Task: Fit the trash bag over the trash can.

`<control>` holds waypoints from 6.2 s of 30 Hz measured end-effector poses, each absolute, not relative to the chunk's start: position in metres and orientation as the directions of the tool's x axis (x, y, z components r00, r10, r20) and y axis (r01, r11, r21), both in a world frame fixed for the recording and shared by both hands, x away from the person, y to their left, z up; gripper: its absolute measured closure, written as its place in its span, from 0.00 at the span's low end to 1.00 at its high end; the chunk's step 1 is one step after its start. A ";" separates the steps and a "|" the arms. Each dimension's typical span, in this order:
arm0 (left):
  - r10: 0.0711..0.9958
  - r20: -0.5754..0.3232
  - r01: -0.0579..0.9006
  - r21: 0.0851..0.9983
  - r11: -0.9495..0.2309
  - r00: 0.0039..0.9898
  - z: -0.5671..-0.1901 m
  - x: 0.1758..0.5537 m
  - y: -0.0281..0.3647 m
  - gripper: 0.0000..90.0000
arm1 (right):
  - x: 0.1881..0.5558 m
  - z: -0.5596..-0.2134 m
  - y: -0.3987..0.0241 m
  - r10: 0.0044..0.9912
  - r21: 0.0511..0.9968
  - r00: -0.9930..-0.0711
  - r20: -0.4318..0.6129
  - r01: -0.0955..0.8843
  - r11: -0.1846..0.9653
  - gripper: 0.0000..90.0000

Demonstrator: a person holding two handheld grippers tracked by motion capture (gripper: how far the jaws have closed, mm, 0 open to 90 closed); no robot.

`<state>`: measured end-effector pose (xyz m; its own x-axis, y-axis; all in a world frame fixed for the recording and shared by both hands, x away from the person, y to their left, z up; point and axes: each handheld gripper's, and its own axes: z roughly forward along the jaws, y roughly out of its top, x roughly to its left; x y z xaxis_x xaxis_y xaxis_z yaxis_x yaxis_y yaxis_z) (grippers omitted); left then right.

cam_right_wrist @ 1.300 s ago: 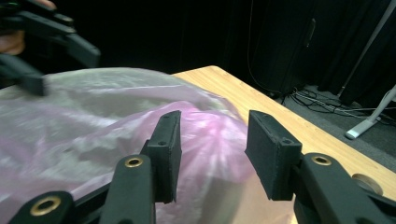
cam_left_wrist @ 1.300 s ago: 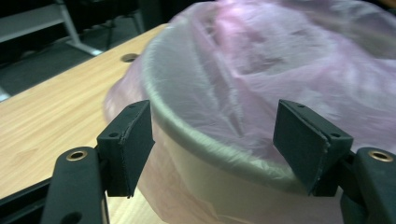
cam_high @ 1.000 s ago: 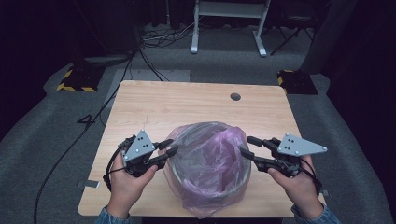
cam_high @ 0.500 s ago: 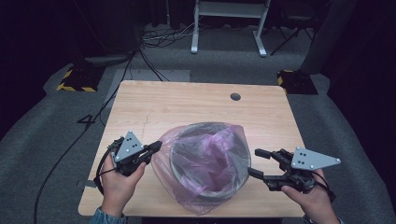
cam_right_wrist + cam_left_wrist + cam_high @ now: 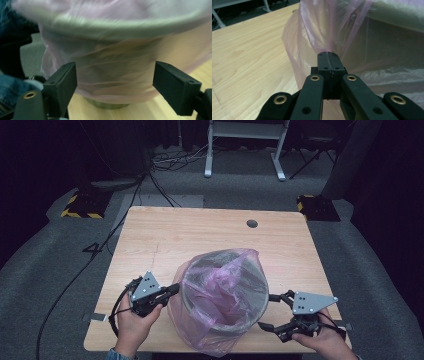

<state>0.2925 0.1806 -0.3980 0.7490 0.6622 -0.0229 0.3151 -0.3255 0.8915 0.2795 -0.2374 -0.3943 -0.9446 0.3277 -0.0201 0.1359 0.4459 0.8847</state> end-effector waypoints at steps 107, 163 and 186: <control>0.530 -0.076 0.338 0.844 -0.417 0.845 -0.431 0.293 0.183 1.00 | 0.318 -0.406 -0.249 0.485 0.848 -0.873 0.058 0.300 0.438 1.00; 0.811 -0.026 0.540 0.758 -0.365 0.584 -0.495 0.292 0.247 0.26 | 0.358 -0.282 -0.130 0.383 0.899 -0.924 -0.013 0.157 0.409 0.22; 0.807 -0.014 0.568 0.718 -0.402 0.590 -0.505 0.298 0.247 0.19 | 0.372 -0.330 -0.079 0.371 0.822 -0.928 -0.021 0.196 0.535 0.22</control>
